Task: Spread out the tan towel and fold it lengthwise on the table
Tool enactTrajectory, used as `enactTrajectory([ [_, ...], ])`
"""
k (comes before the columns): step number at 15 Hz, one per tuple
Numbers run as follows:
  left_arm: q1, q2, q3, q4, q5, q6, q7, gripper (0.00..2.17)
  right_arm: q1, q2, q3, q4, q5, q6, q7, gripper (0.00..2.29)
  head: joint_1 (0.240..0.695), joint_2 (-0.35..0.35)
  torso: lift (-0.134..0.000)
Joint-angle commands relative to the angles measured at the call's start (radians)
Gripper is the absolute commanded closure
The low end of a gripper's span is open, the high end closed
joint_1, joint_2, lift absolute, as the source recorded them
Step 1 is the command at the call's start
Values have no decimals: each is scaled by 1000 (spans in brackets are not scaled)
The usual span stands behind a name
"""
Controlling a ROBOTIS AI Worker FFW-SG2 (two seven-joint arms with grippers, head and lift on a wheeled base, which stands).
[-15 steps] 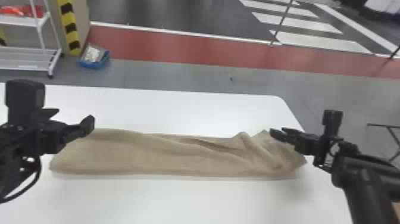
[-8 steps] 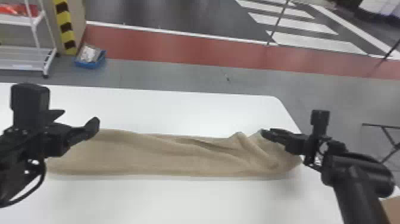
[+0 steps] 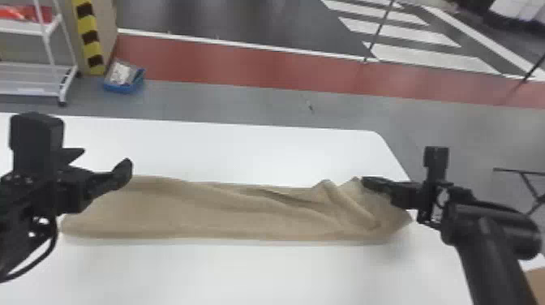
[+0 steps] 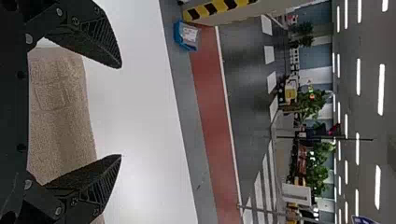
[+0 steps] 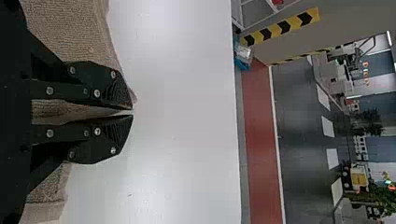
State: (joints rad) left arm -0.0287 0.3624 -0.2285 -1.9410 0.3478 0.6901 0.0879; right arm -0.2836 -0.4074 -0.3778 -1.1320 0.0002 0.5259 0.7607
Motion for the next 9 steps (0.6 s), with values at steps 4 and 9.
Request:
enactTrajectory([
  [4,13,1,-2,-21,-4,6,1,235,-8,-2,-6,12,-9,23,6,1079,695,-293,-124],
  [9,24,1,-2,-26,-10,0,6,235,0,9,-23,8,-32,50,22,424,695,-293,-124],
])
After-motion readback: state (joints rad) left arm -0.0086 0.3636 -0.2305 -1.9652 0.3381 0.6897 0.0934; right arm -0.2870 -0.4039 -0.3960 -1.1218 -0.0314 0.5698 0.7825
